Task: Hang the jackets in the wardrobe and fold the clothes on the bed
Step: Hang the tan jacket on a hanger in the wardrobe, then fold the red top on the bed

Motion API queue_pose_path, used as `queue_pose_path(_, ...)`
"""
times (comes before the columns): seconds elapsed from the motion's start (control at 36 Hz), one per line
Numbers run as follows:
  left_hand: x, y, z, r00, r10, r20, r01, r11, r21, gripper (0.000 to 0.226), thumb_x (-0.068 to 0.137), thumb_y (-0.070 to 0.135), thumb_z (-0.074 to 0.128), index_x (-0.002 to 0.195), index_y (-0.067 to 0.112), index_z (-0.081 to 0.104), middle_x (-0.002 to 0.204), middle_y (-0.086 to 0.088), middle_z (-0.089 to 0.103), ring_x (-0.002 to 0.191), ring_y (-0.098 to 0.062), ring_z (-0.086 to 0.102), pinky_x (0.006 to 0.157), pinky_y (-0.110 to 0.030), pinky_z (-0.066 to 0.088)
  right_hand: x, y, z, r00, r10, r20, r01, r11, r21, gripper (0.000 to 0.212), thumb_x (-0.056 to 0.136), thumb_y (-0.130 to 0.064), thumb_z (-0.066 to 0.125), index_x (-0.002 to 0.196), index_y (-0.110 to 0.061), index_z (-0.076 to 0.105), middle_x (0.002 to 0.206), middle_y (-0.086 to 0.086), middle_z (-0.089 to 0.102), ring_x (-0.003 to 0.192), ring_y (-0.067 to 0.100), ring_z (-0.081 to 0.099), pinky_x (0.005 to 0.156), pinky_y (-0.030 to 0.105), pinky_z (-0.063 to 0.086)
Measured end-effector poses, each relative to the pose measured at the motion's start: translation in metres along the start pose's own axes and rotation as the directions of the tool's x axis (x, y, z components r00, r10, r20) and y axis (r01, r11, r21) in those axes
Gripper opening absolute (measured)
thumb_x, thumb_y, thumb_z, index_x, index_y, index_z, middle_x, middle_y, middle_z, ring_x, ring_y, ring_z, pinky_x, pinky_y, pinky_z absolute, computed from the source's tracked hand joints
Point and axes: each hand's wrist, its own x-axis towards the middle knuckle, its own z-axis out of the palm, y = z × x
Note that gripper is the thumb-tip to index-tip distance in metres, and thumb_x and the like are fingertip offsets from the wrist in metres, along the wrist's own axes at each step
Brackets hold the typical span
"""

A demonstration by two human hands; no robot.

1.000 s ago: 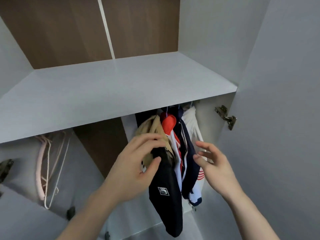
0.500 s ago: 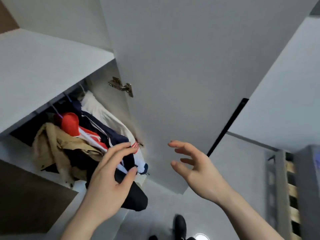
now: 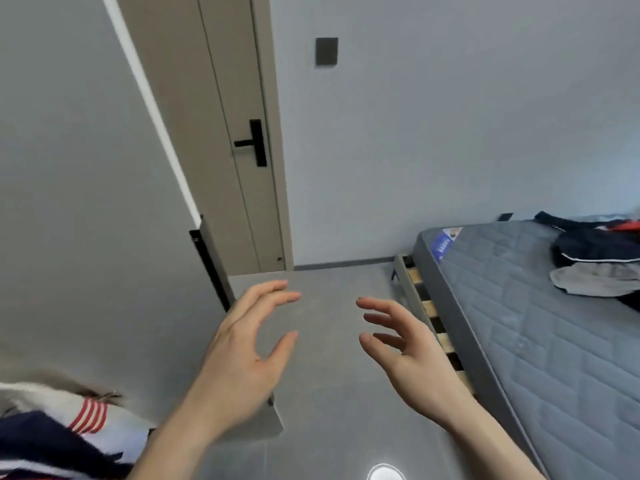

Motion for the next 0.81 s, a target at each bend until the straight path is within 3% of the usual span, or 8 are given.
queue_pose_path(0.11, 0.046, 0.034, 0.051, 0.996, 0.070, 0.056, -0.070, 0.998, -0.008, 0.041, 0.093, 0.028, 0.068, 0.127, 0.049, 0.056, 0.146, 0.033, 0.039, 0.136, 0.005, 0.040, 0.094, -0.026, 0.047, 0.008, 0.021, -0.068, 0.996, 0.012, -0.090, -0.013, 1.000, -0.009, 0.041, 0.094, -0.018, 0.068, 0.123, -0.047, 0.063, 0.126, -0.026, 0.063, 0.124, -0.005, 0.055, 0.098, 0.023, 0.049)
queue_pose_path(0.22, 0.088, 0.064, 0.103, 0.987, 0.117, 0.110, -0.114, 0.993, -0.033, 0.041, 0.093, 0.034, 0.065, 0.128, 0.054, 0.053, 0.145, 0.036, 0.037, 0.132, 0.007, 0.041, 0.064, -0.012, 0.050, 0.020, 0.045, -0.135, 0.983, 0.036, -0.179, -0.037, 0.999, -0.002, 0.041, 0.094, -0.017, 0.068, 0.122, -0.046, 0.064, 0.123, -0.023, 0.066, 0.123, -0.005, 0.057, 0.099, 0.023, 0.050)
queue_pose_path(0.31, 0.116, 0.081, 0.142, 0.980, 0.142, 0.141, -0.135, 0.989, -0.053, 0.042, 0.093, 0.035, 0.065, 0.128, 0.055, 0.052, 0.144, 0.037, 0.036, 0.131, 0.005, 0.042, 0.059, -0.009, 0.047, 0.030, 0.058, -0.178, 0.968, 0.055, -0.243, -0.055, 0.998, 0.004, 0.038, 0.093, -0.016, 0.070, 0.120, -0.043, 0.065, 0.120, -0.019, 0.068, 0.120, -0.004, 0.059, 0.100, 0.024, 0.051)
queue_pose_path(0.5, 0.178, 0.113, 0.216, 0.948, 0.199, 0.248, -0.188, 0.980, -0.068, 0.043, 0.094, 0.032, 0.067, 0.127, 0.054, 0.052, 0.145, 0.039, 0.034, 0.134, 0.006, 0.039, 0.072, -0.013, 0.048, 0.048, 0.083, -0.262, 0.936, 0.098, -0.339, -0.098, 0.995, 0.018, 0.039, 0.094, -0.016, 0.069, 0.116, -0.048, 0.065, 0.113, -0.028, 0.067, 0.116, -0.005, 0.061, 0.093, 0.017, 0.052)
queue_pose_path(0.58, 0.209, 0.120, 0.241, 0.925, 0.241, 0.294, -0.229, 0.971, -0.073, 0.042, 0.093, 0.032, 0.067, 0.126, 0.053, 0.052, 0.144, 0.038, 0.035, 0.134, 0.008, 0.038, 0.082, -0.012, 0.046, 0.061, 0.097, -0.289, 0.908, 0.134, -0.398, -0.126, 0.991, 0.046, 0.037, 0.093, -0.019, 0.070, 0.117, -0.047, 0.065, 0.116, -0.021, 0.068, 0.115, -0.005, 0.061, 0.095, 0.023, 0.054)
queue_pose_path(0.67, 0.245, 0.121, 0.266, 0.903, 0.264, 0.339, -0.245, 0.965, -0.097, 0.042, 0.093, 0.028, 0.068, 0.126, 0.049, 0.055, 0.144, 0.035, 0.037, 0.135, 0.010, 0.037, 0.098, -0.028, 0.047, 0.077, 0.113, -0.309, 0.872, 0.175, -0.458, -0.171, 0.984, 0.050, 0.038, 0.093, -0.021, 0.070, 0.119, -0.048, 0.064, 0.121, -0.016, 0.067, 0.118, -0.004, 0.059, 0.099, 0.028, 0.053)
queue_pose_path(0.81, 0.312, 0.118, 0.308, 0.859, 0.307, 0.411, -0.270, 0.952, -0.145, 0.043, 0.093, 0.025, 0.069, 0.127, 0.048, 0.056, 0.143, 0.036, 0.037, 0.134, 0.011, 0.037, 0.092, -0.033, 0.052, 0.112, 0.134, -0.334, 0.825, 0.211, -0.524, -0.229, 0.973, 0.031, 0.038, 0.094, -0.023, 0.069, 0.119, -0.049, 0.062, 0.121, -0.022, 0.065, 0.118, -0.007, 0.058, 0.096, 0.024, 0.051)
